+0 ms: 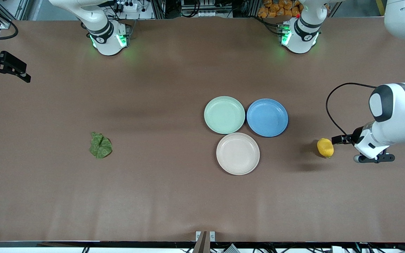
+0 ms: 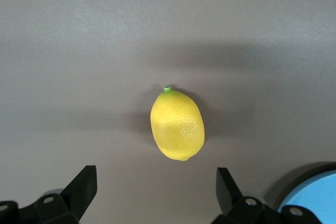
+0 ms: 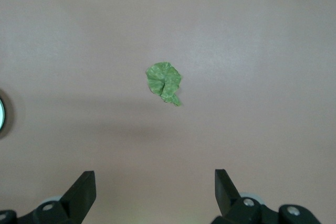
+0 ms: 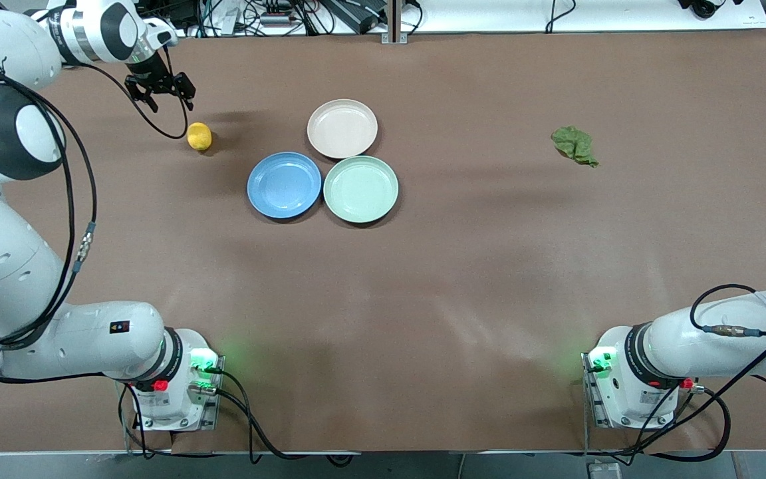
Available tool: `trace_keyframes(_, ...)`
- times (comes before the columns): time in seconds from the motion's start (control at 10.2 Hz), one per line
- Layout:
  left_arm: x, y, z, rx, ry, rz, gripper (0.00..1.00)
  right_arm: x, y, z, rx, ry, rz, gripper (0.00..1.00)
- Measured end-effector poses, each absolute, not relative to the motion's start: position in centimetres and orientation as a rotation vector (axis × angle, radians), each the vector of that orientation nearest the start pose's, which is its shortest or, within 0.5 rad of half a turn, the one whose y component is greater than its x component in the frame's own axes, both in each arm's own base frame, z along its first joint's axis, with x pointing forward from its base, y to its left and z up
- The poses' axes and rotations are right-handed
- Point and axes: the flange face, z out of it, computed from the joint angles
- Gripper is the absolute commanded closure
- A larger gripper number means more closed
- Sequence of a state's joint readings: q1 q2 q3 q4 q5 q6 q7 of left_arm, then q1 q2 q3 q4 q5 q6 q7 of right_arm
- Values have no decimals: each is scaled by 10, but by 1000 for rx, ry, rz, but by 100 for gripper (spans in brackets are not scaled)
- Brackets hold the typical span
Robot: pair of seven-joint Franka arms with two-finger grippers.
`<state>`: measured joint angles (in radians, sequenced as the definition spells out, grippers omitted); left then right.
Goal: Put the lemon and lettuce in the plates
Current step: 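Lower the left gripper over the yellow lemon, then close the left gripper on the lemon while the right gripper reaches the lettuce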
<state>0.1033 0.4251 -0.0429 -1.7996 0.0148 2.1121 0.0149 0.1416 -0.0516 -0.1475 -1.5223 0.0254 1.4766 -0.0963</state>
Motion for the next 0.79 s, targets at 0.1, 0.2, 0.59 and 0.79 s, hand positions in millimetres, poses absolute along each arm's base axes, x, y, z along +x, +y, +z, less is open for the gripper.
trace_keyframes(0.1,635,42,297,-3146,-66,174,0,529,-1,667,-3106,-148,-11,0)
trace_keyframes(0.2,635,43,293,-3147,-67,173,0,529,0,667,-3105,-151,-12,0)
trace_keyframes(0.59,634,42,284,-3147,-67,167,0,529,3,667,-3095,-158,-13,0)
trace_keyframes(0.79,634,42,283,-3147,-73,170,0,529,3,667,-3095,-158,-12,0)
